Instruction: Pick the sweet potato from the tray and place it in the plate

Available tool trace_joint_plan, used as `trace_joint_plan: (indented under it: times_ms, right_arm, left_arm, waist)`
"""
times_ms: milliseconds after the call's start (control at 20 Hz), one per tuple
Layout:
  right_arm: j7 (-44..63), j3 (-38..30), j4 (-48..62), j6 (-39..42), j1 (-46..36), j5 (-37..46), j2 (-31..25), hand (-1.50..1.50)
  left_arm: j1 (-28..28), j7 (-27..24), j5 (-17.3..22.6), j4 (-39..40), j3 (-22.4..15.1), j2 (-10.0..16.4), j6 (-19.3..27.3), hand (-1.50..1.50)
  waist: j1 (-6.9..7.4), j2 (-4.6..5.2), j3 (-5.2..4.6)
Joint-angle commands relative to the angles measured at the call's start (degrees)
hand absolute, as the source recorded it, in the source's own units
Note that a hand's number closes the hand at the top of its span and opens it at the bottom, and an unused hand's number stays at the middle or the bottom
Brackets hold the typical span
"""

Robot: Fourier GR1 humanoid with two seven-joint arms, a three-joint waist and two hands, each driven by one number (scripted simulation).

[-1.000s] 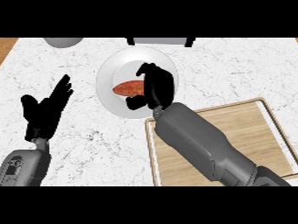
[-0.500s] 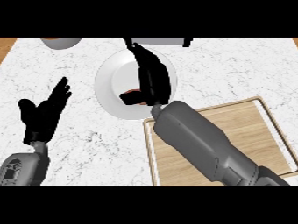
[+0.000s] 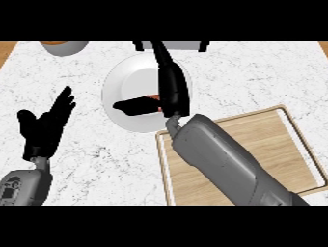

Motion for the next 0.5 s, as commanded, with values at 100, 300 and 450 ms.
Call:
trace_joint_plan:
  times_ms: [100,300,450]
  right_arm:
    - [-6.24,-2.44,-5.15,5.82,7.06,-8.71,0.00,-1.50]
    - [-15.97,-3.46,-1.09,6.35,9.48,-8.23,0.00,-1.50]
    - [-18.87,-9.73,-0.30,14.38,12.24,-7.89,-3.31,-1.50]
  left_arm:
    - [0.50,2.93,0.26,-2.83,0.50,0.62,-0.35,0.00]
    - [0.85,3.68,0.34,-4.59,0.96,0.50,-0.71,0.00]
    - [2.23,2.69,-0.53,-4.59,0.73,-0.24,0.01,0.00]
  waist:
    - [-0.61,-0.26,-0.02]
    - [-0.46,-0.20,-0.03]
    - [-0.76,-0.24,-0.03]
